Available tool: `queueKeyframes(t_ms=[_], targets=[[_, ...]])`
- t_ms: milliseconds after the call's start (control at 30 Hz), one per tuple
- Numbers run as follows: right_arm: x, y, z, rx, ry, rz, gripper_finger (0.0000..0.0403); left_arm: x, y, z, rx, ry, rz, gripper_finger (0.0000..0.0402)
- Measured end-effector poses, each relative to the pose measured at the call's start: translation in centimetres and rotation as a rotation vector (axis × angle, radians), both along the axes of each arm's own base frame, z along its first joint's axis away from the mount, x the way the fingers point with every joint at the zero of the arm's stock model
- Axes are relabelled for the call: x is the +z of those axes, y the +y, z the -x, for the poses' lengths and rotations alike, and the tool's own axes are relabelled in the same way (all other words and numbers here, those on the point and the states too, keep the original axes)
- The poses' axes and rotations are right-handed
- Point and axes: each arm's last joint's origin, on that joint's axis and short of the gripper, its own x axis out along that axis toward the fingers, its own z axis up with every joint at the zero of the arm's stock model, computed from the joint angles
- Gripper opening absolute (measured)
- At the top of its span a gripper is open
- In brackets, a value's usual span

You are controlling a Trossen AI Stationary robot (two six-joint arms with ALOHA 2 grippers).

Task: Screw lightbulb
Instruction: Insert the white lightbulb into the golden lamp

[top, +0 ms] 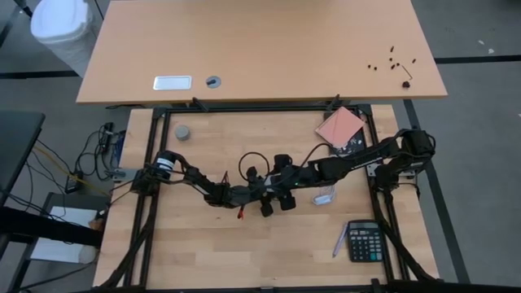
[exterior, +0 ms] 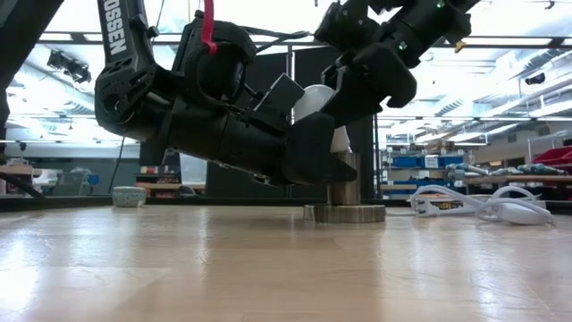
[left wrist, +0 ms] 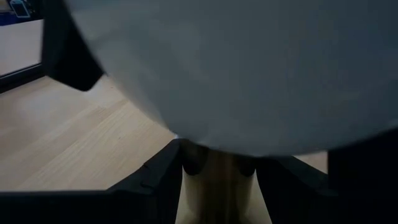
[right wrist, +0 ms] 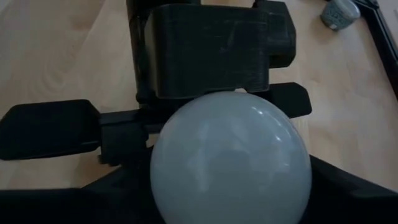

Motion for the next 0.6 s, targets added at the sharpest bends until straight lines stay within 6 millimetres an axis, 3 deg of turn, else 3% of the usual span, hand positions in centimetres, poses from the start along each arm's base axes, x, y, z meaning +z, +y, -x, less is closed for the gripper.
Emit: queueKeyframes(t_ms=[433, 600], targets=[[1.9, -1.8, 0.7, -0.041, -0.060, -0.105, 0.0277, 0.0, -0.2, 0.0, -0.005, 0.000, 0.000, 0.0185], [0.4, -2.4, 1.7, -0.038, -0.128, -0.205, 0.0279, 0.0, -0.5, 0.1, -0.013, 0.000, 0.000, 0.0185]])
